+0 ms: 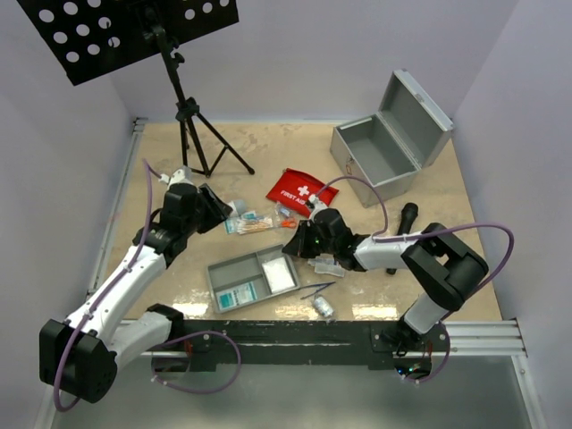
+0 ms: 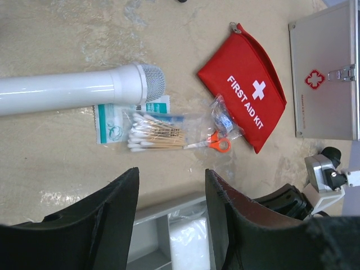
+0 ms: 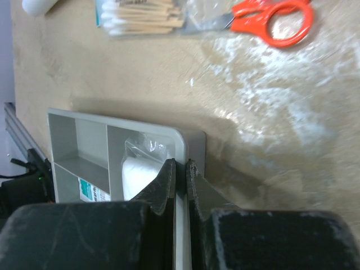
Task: Organize the medicine kit
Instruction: Place the medicine box compartment at the center of the board.
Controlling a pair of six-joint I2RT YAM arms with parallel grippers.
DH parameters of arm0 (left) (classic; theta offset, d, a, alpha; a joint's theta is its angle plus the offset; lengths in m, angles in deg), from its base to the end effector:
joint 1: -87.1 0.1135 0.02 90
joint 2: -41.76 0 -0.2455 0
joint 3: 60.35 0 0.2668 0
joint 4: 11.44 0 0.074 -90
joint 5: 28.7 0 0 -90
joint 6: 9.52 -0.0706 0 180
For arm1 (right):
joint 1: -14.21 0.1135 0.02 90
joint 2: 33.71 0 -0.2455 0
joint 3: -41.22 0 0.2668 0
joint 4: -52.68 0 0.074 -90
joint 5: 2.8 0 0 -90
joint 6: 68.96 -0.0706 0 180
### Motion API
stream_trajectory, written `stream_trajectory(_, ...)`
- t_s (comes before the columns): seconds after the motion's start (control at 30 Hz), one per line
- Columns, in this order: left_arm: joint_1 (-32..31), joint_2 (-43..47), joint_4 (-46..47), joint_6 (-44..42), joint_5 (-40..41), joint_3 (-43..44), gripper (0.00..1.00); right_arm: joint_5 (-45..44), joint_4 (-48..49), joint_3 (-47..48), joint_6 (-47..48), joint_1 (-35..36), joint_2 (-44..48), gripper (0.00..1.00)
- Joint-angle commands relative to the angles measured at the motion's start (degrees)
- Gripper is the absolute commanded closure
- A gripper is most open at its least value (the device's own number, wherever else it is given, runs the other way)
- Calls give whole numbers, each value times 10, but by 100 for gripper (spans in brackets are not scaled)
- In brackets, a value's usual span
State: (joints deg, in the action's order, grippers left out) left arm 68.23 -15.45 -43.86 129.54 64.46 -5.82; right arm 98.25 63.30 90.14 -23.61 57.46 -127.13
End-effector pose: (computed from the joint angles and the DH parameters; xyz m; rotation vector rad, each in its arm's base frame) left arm 0.2584 -0.0842 0.2243 -0.6166 2.1625 -0.6011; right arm 0.2412 0.2455 0.0917 -0.0927 2.3586 1.0363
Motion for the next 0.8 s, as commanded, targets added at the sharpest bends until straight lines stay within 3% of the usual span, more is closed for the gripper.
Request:
stream_trajectory(0.0, 3, 10, 24, 8, -6, 0, 45, -21, -16, -16, -39, 17, -7, 100)
stream_trajectory(0.23, 3, 12, 24, 4, 3, -2, 45, -41, -45, -2, -43, 24, 5, 100)
stream_trajectory(0.33, 3, 9, 25, 3, 4, -6, 45, -53, -70, 8, -31, 25, 25, 81)
stream_trajectory(0.53, 3, 4, 29, -2, 7, -4, 45, -74, -120, 34, -6, 24, 49, 57)
stream_trajectory(0.63, 3, 5, 28, -4, 8, -1, 45, -85, -146, 48, 9, 24, 71, 49)
stream_trajectory(0.77, 3, 8, 24, -7, 10, 7, 45, -118, -192, 89, 34, 25, 111, 46)
